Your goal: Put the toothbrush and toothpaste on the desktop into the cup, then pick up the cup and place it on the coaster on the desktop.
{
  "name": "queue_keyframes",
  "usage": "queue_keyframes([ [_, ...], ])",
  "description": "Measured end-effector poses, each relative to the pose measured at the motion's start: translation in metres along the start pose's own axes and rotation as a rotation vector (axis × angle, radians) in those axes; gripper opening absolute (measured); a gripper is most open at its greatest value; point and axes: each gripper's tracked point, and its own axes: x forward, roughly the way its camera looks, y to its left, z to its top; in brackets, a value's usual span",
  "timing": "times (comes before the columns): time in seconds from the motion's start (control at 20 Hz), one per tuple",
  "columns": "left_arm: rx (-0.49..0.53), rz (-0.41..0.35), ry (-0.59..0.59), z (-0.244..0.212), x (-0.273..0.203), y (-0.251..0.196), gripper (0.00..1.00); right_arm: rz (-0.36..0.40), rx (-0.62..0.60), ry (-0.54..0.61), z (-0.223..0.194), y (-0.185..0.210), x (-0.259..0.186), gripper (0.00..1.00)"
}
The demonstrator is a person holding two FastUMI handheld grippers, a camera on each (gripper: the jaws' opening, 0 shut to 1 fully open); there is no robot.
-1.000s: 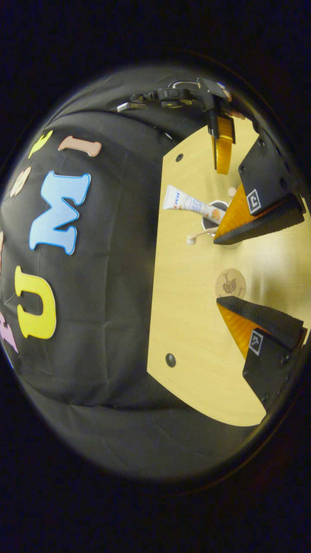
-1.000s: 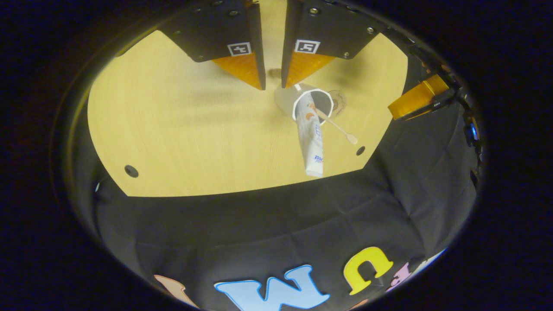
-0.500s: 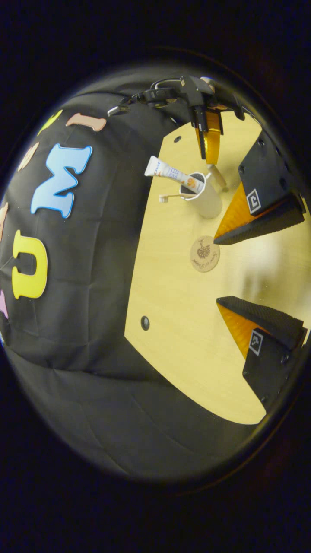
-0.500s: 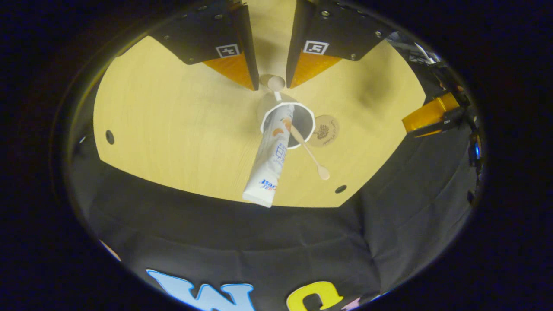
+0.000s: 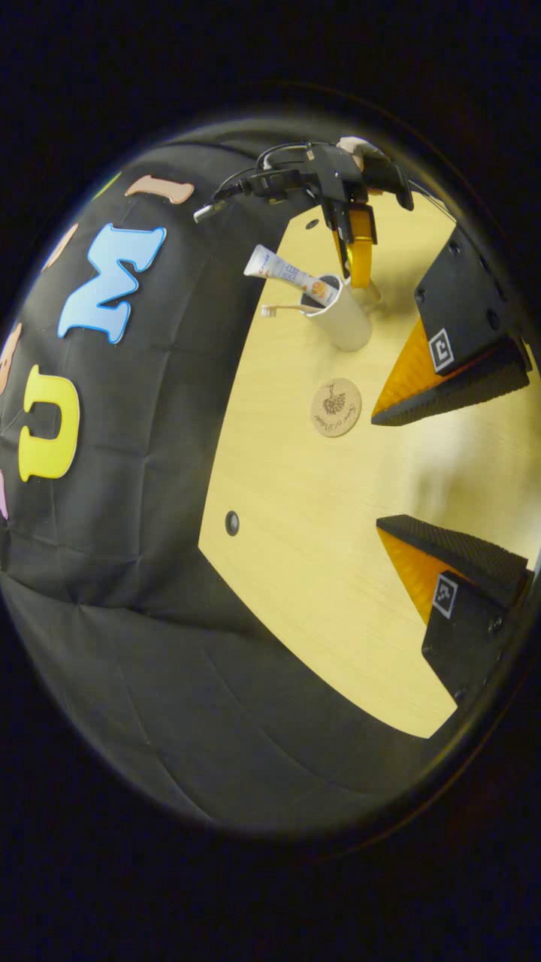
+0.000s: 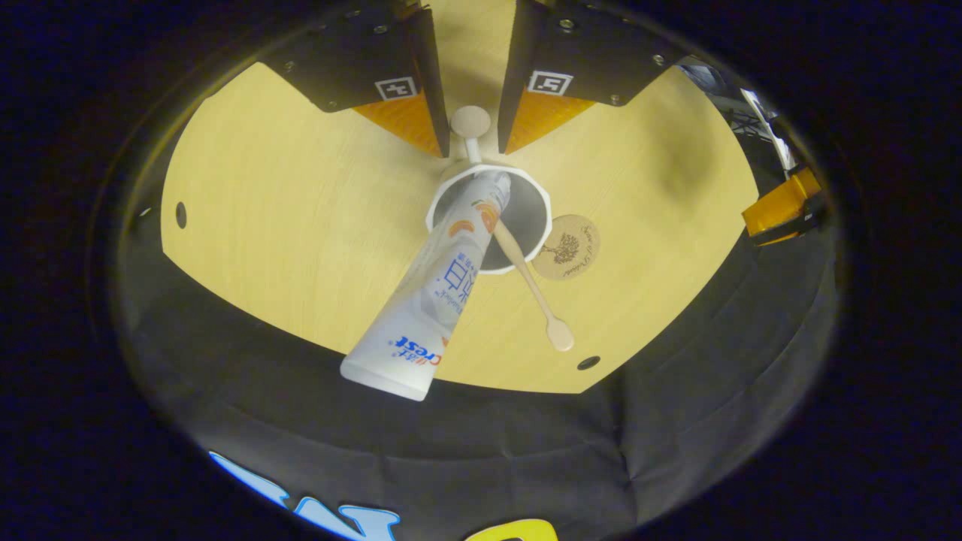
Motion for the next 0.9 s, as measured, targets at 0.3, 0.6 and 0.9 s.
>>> queue_keyframes([
  [0.3,-0.023,0.032,0.008,-0.007,0.001,0.011,0.82,-0.006,-0.027,0.052,-0.010,-0.002,0.021,0.39],
  [0.6,-0.035,0.048,0.028,-0.019,-0.001,0.019,0.82,-0.010,-0.032,0.061,-0.011,-0.003,0.035,0.30],
  [0.9,-0.050,0.047,0.038,-0.023,0.003,0.011,0.82,-0.027,-0.100,0.021,-0.011,-0.001,0.029,0.24],
])
